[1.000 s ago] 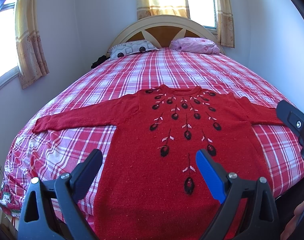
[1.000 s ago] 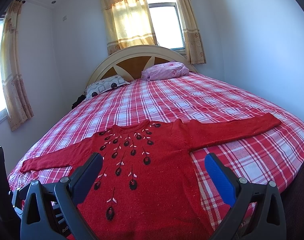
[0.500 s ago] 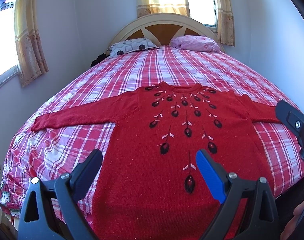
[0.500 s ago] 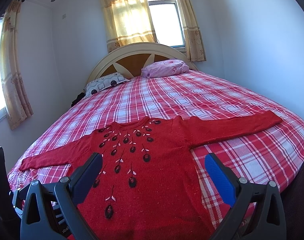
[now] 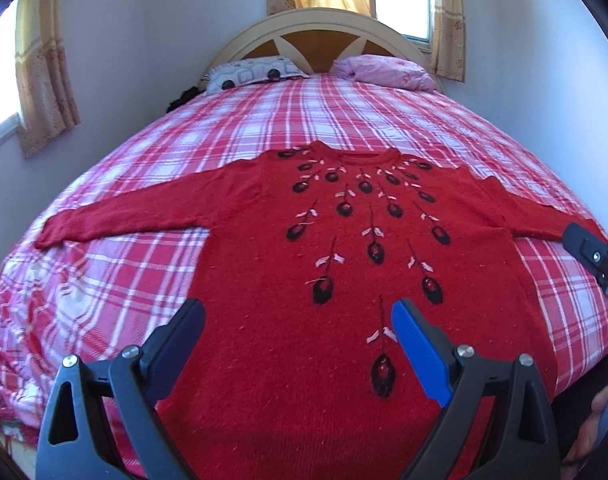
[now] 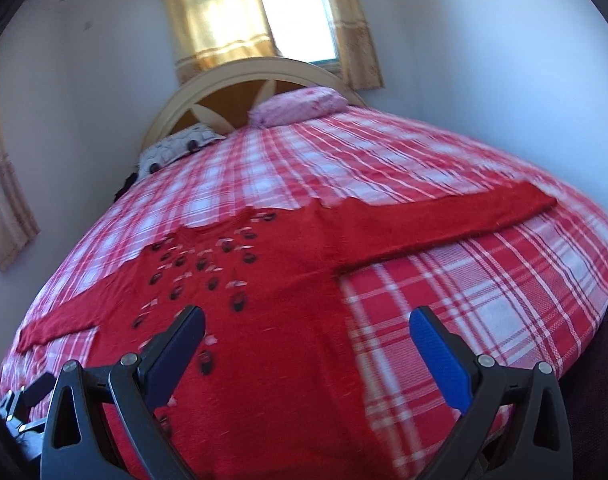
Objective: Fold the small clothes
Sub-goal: 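Grasp a sleeve cuff with the right tool and fold it across the sweater body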
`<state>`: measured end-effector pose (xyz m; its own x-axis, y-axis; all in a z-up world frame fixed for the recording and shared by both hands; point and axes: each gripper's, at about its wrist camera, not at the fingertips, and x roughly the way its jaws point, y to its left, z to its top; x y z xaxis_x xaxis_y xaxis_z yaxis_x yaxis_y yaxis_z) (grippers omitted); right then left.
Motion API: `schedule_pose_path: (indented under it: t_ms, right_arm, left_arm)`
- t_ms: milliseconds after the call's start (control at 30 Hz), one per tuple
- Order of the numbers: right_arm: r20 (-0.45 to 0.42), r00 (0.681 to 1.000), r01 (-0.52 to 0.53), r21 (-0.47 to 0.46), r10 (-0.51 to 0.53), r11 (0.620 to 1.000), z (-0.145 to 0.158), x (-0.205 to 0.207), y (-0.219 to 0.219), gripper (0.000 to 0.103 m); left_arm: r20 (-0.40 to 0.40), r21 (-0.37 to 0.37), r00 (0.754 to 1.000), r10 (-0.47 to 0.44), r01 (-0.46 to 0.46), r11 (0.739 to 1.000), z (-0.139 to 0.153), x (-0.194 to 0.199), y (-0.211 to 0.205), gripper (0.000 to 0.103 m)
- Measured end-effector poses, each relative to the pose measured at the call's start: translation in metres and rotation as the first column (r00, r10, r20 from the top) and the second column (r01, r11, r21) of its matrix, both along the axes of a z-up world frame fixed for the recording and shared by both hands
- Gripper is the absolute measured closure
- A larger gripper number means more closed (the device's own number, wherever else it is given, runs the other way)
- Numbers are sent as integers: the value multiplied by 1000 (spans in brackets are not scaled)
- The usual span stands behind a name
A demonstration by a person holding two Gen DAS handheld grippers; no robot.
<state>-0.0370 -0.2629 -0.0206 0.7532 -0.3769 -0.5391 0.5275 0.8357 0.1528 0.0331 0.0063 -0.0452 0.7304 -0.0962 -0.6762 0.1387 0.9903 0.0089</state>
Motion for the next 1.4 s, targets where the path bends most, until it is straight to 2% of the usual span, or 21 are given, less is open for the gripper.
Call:
schedule_pose_path:
  t_ms: [67,167,300,433,533,600,700,800,900,967,1000,1067,1100,1167,1300,1400]
  right_arm:
    - [13,998,53,8,-53,999,-1,-3,-28,1]
    - [28,980,198,9,-198,980,2,-14,-88,1]
    - [90,910,401,49,-404,915,14,-45,-189,1]
    - [-3,884,466,-59,-467,883,22,-44,-269,1]
    - [-59,871,489,-5,-488,872,16,-44,-327,3]
    - [-110,855,512,19,-507,859,6,-38,-357,14]
    - [-174,864,487,48,-473,872,-10,-27,-379,20]
    - [-261,848,494,71,-462,867,-32,-17,-392,22]
    - [-283,840,476,-25,-463,879,-39,-10,-382,25]
    - [-289,857,432,-47,-426,901,-41,-5,-378,47]
    - [-300,864,410,-51,-406,911,-40,-4,-375,52]
    - [-306,874,389,-26,-378,921,-36,-3,-374,70]
    - [-305,878,385,-12,-370,923,-34,-3,-374,78]
    - [-293,885,385,24,-362,923,-28,-3,-371,83]
    - [-217,914,366,78,-343,927,-3,-1,-351,84]
    - [-142,958,263,73,-251,962,35,13,-308,84]
  left_arm:
    - [-13,-23,1000,-25,25,999,-5,9,0,6]
    - [-34,-40,999,-34,33,999,-12,23,-2,6]
    - [-52,-52,998,-36,34,998,-17,43,-6,7]
    - [-39,-36,998,-47,45,998,-16,61,-14,7]
    - [-44,-28,998,-47,46,999,-17,72,-20,7]
    - [-52,-27,997,-49,48,998,-18,77,-23,7]
    - [-62,-13,996,-57,57,998,-20,81,-26,7]
    - [-65,8,996,-55,56,998,-22,84,-27,7]
    - [-80,11,996,-48,49,999,-25,88,-24,7]
    - [-86,6,995,-43,43,999,-27,89,-21,7]
    - [-89,5,995,-39,40,999,-29,90,-20,7]
    - [-103,-1,994,-32,32,999,-32,92,-17,7]
    - [-108,-4,994,-31,30,1000,-33,92,-16,7]
    - [-116,-17,993,-30,28,999,-34,91,-12,7]
    - [-96,-32,995,-24,21,999,-31,87,-4,6]
    - [-85,-48,996,-4,0,999,-28,87,6,6]
